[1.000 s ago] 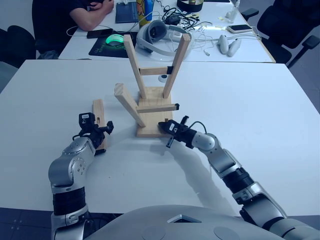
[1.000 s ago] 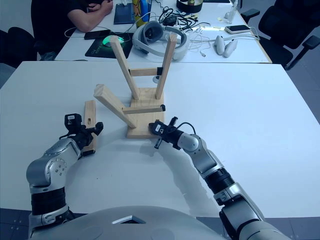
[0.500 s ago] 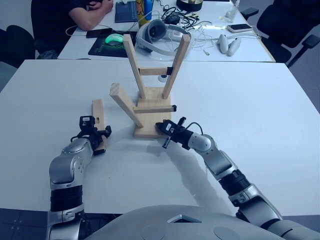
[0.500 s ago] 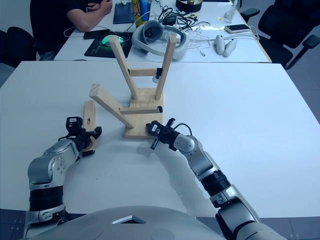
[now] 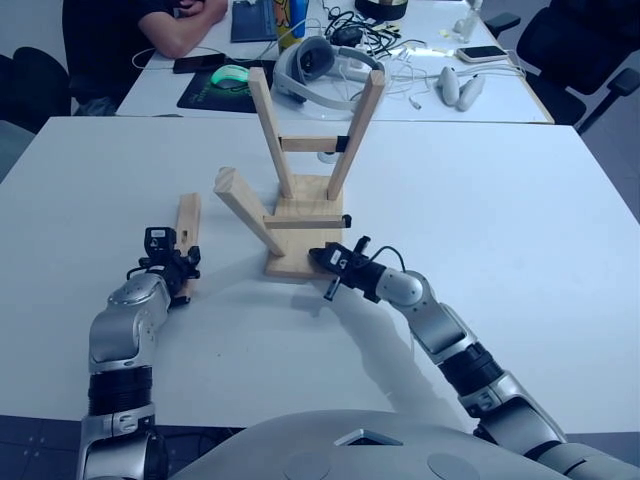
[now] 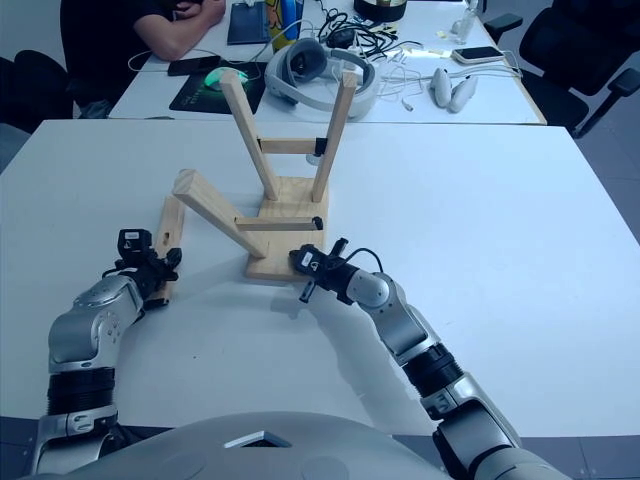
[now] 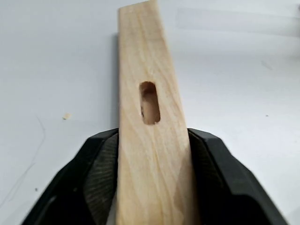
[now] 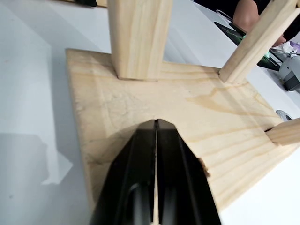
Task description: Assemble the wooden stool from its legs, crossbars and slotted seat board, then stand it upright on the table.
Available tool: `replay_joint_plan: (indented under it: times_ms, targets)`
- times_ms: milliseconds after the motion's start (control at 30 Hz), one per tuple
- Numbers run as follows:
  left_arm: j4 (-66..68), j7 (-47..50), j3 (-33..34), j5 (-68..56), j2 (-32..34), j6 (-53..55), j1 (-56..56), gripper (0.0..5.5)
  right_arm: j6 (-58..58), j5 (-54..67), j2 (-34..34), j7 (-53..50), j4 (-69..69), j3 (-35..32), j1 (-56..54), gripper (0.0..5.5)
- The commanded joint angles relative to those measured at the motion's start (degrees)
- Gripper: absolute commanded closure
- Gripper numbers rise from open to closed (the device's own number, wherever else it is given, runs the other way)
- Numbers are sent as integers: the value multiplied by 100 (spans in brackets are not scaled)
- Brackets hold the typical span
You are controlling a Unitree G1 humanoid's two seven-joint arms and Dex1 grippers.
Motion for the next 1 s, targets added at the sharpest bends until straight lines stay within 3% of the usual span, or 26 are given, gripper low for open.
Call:
replay_joint_plan:
  times_ms: [33, 200, 333, 433, 567, 700, 800, 1000]
  targets:
    - [346, -126, 217, 49, 89, -620, -299, 344, -244, 136, -234, 248, 124, -158, 314, 550]
    - [696, -302, 672, -141, 212, -1226, -763, 344, -29, 600, -541, 769, -900, -459, 409, 550]
    - [758, -461, 1079, -329, 491, -1607, -1224, 344, 934, 1439, -1369, 1654, -2065, -886, 935, 523]
    - [642, -688, 1408, -543, 876, -1904, -1721, 344, 1926, 2390, -2171, 2205, -2372, -1959, 1269, 481]
    - [334, -982, 1866, -1242, 1400, -1727, -2597, 344, 3128, 3836, -2830, 2848, -1806, -3404, 596, 427]
    - [-192, -1771, 1774, -2453, 1735, -1181, -3585, 344, 4190, 5492, -2754, 2721, -1880, -4351, -612, 371]
    - [-423, -2152, 1376, -3113, 1878, -670, -4474, 344, 4661, 6550, -2477, 2333, -1774, -4703, -1568, 328]
    - [-187, -2835, 240, -3743, 1131, -128, -5461, 344, 4813, 7610, -1549, 1220, -1221, -4820, -2926, 243]
